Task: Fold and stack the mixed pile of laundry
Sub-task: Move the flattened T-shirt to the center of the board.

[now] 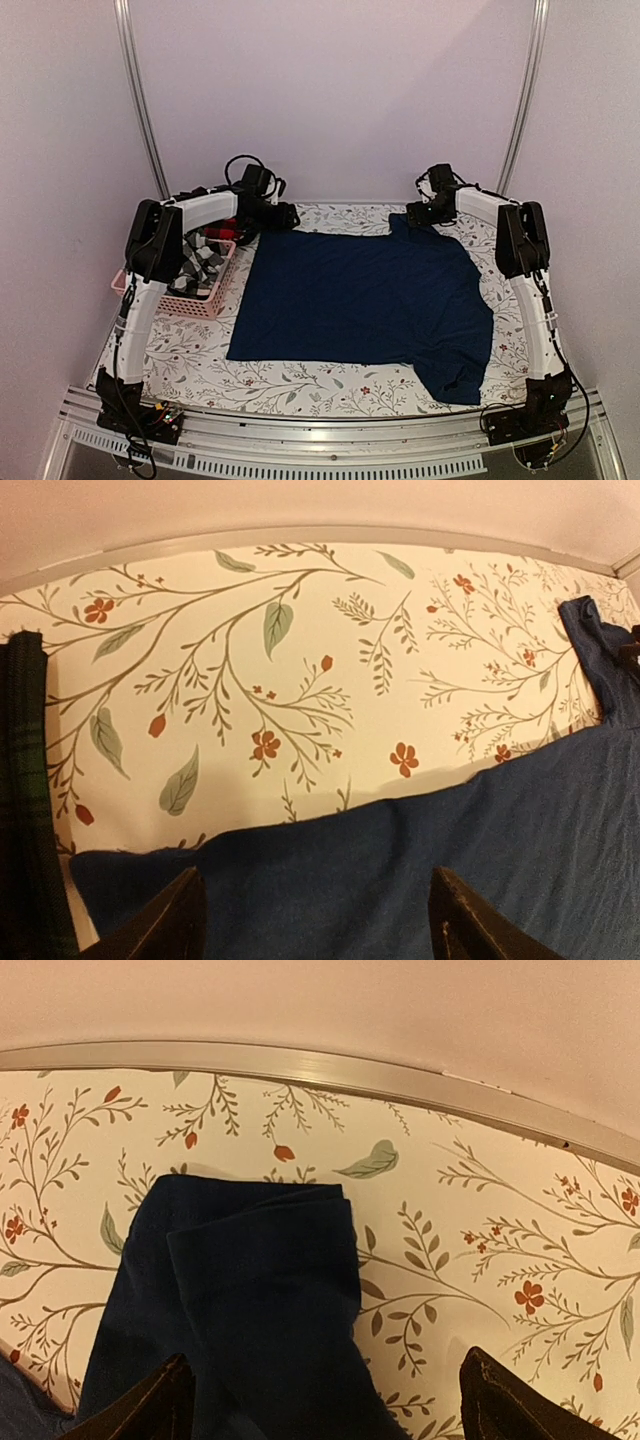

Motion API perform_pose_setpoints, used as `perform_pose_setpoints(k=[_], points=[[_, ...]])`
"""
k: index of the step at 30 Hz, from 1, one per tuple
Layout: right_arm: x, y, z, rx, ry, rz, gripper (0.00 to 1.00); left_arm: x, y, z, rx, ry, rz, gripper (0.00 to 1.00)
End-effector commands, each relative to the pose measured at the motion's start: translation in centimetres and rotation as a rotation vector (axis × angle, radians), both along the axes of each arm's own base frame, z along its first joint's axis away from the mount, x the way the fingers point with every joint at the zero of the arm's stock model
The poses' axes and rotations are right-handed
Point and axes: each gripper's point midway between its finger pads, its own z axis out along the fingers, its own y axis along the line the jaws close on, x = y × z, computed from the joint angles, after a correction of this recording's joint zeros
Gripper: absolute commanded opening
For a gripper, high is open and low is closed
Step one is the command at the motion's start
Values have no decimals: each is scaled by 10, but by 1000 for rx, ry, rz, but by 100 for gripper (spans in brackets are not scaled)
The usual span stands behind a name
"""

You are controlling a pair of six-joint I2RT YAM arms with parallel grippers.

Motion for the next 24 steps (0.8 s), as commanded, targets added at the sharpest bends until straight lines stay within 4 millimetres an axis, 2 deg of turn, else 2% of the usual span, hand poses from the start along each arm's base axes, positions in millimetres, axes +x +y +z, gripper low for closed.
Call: perform_pose_setpoints(k=[1,8,11,16,20,24], points=[[-10,-8,-32,-125,101,9,92,7,9,-8,11,10,-1,76],[-9,-38,-52,-308,124,-42,94,12,22,-23,27,42,28,76],[-6,-61,-52,-329,122,-99,93,14,34,-30,16,68,55,72],[6,-89,-33,-200,80,-161,91,15,51,-44,28,103,80,65],[14,-95,-21,-65,60,-139,91,14,63,-54,33,138,109,58],[15,-100,-15,75,66,-123,91,11,62,-55,26,148,92,52]])
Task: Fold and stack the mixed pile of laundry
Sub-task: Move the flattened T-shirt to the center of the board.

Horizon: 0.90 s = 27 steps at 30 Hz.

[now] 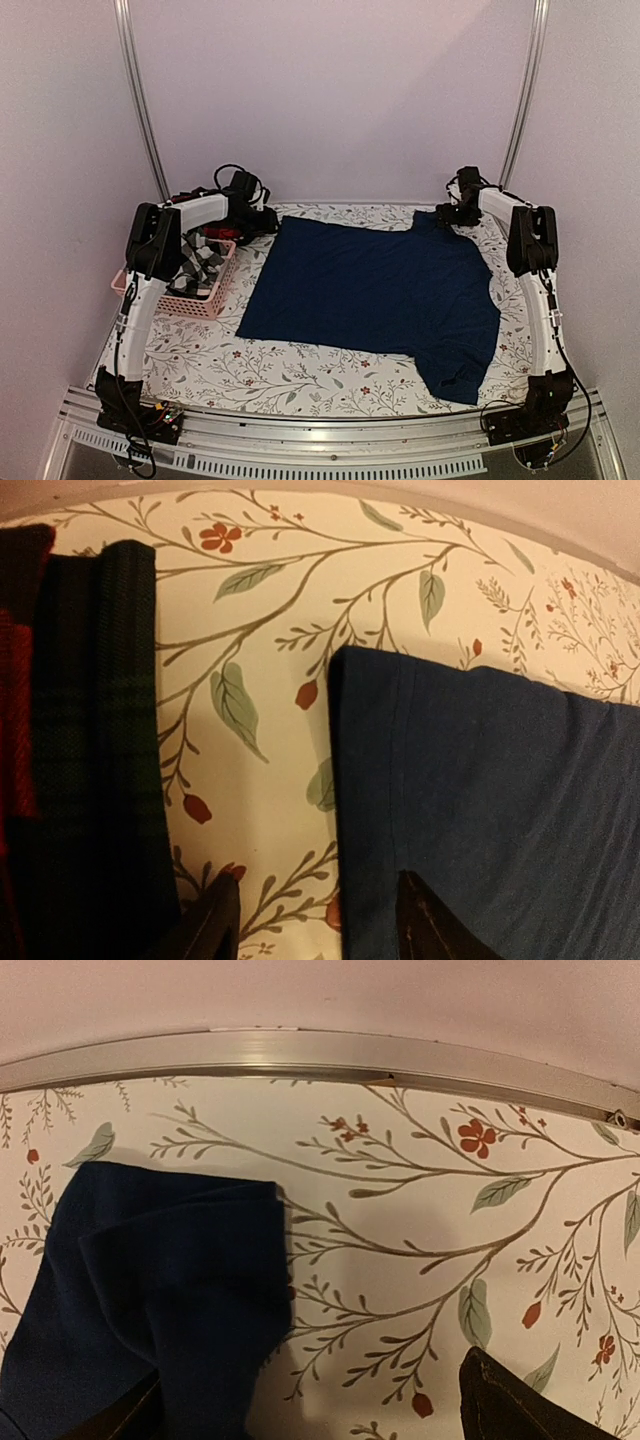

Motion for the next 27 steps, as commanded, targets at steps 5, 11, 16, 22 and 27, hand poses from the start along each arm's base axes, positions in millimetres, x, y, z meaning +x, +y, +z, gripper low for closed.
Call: perform_pose_setpoints(k=[5,11,16,22,27], points=[[0,-11,7,211,-5,-33,87,-5,-20,29,-43,-82,-90,62],[-2,-25,3,173,3,-91,84,4,-49,24,19,-102,-157,64],[-3,-62,-1,72,-2,-154,83,-7,-48,-7,113,-49,-158,63],[-2,-71,7,55,-16,-163,84,-41,-31,-41,270,53,-150,60],[-7,-48,36,157,-47,-97,87,-74,-12,-55,362,122,-116,55]])
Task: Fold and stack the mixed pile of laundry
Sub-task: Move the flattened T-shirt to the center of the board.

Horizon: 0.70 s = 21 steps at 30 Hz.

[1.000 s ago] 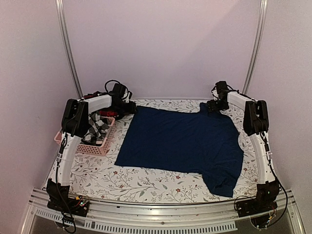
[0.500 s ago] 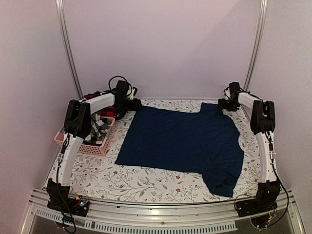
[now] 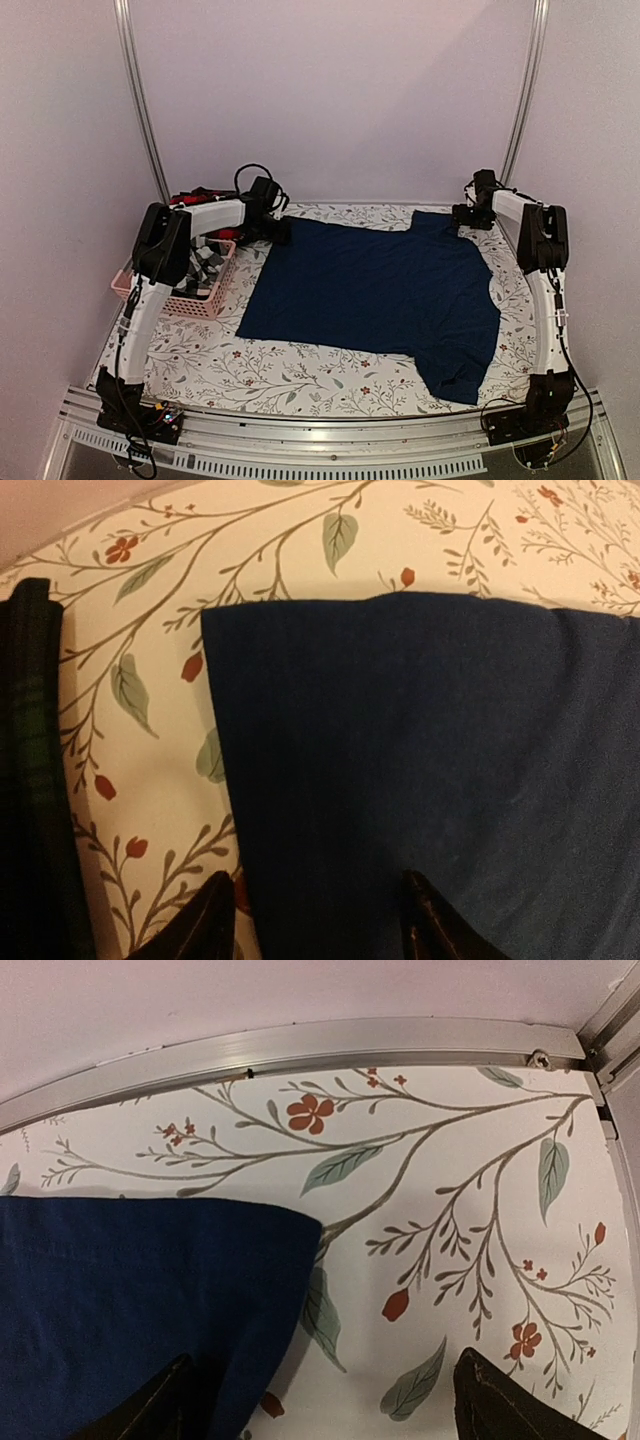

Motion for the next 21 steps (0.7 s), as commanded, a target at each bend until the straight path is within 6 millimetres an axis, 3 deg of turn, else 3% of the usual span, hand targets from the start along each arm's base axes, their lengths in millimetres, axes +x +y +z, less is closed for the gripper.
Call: perform_pose_setpoints(k=[1,5,8,12,16,17,21], points=[[-9,14,50,66,-53,44,88,-59,30,-45,166,180,33,54],[-24,18,66,82,-65,63,88,-86,31,-38,165,203,-9,52],[-34,26,70,116,-59,96,87,-88,27,-16,65,187,-37,52],[-37,28,69,146,-53,98,85,-57,20,36,-100,71,-43,56],[-36,28,70,204,-65,98,84,-12,15,69,-160,-40,-25,62],[-35,29,70,209,-69,101,82,1,13,72,-167,-61,-20,63],[-33,31,56,238,-34,97,76,37,5,56,-241,-47,2,61]])
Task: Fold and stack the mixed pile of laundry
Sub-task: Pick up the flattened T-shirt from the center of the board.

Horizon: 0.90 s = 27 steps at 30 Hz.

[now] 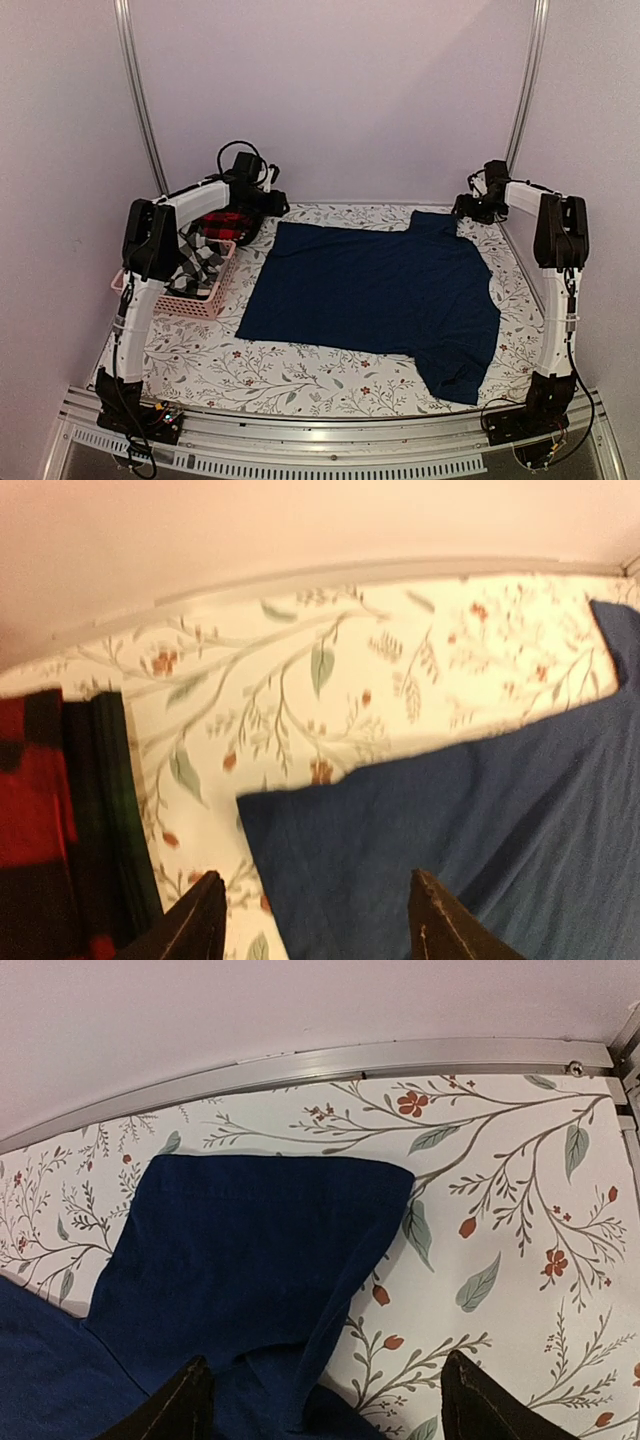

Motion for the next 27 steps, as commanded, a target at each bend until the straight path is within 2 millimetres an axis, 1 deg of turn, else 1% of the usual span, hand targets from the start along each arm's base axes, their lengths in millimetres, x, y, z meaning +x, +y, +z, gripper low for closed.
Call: perform_pose_setpoints(k=[1,4,7,10,13,16,18,21,24,27], points=[[4,2,-6,59,15,-5,75,34,-9,-15,-112,10,8,60],[1,1,-19,69,43,-21,72,45,-10,-32,-122,1,19,59],[-1,-2,-29,61,68,-38,71,49,-9,-45,-118,-3,31,59],[-2,-4,-35,51,82,-47,71,49,-4,-57,-91,11,53,57],[-2,-3,-39,54,88,-48,70,46,-2,-69,-72,33,57,57],[0,-3,-42,66,91,-52,67,45,-4,-73,-86,36,46,54],[1,-3,-44,71,92,-53,62,46,-8,-72,-109,31,37,51],[2,-4,-46,74,94,-55,54,46,-17,-68,-153,27,6,39],[4,-5,-45,81,88,-51,40,48,-21,-60,-181,12,-7,27],[10,-5,-37,100,60,-40,26,51,-23,-53,-195,-7,-13,19]])
